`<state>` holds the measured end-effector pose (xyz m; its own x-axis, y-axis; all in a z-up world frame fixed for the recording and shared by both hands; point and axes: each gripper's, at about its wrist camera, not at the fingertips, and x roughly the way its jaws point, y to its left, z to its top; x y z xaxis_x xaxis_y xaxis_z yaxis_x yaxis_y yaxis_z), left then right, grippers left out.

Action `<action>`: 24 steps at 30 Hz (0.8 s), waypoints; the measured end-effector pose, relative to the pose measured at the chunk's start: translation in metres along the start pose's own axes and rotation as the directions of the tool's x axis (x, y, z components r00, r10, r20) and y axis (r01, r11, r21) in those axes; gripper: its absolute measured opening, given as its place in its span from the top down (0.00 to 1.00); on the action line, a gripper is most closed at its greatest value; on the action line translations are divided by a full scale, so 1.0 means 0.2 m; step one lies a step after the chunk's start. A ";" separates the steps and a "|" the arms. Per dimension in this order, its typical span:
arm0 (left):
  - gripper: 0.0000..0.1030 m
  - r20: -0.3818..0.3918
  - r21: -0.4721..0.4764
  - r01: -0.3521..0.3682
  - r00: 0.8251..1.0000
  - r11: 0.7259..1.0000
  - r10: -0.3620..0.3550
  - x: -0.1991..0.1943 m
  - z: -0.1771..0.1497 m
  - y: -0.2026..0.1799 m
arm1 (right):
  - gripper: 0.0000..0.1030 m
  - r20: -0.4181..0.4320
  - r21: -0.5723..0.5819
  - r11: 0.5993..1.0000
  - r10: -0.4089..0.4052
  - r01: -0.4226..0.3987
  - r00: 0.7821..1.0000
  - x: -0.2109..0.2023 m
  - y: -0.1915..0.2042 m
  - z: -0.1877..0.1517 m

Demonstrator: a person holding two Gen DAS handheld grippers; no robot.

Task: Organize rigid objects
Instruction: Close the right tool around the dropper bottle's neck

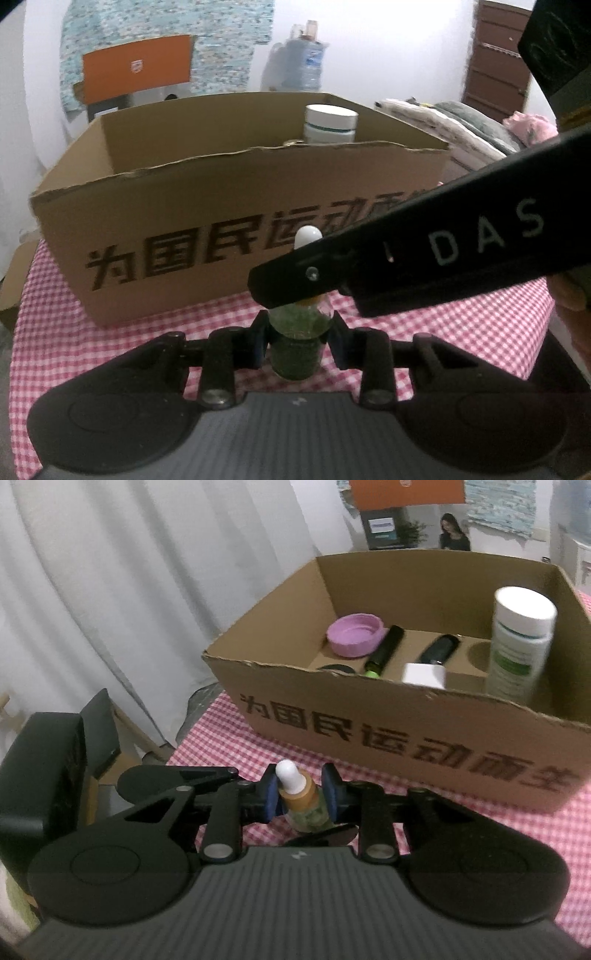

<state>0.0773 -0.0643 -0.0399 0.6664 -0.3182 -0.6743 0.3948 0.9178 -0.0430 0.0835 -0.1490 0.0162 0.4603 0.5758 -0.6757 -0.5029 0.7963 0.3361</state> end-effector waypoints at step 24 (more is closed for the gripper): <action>0.67 -0.029 0.020 -0.011 1.000 1.000 0.012 0.10 0.01 -0.05 | 0.77 0.001 -0.006 1.000 -0.024 0.024 1.000 -0.04 -0.02 -0.03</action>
<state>0.0878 -0.0801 -0.0517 0.6525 -0.3006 -0.6956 0.3999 0.9163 -0.0208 0.0781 -0.1574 0.0159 0.4733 0.5564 -0.6829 -0.4962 0.8090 0.3153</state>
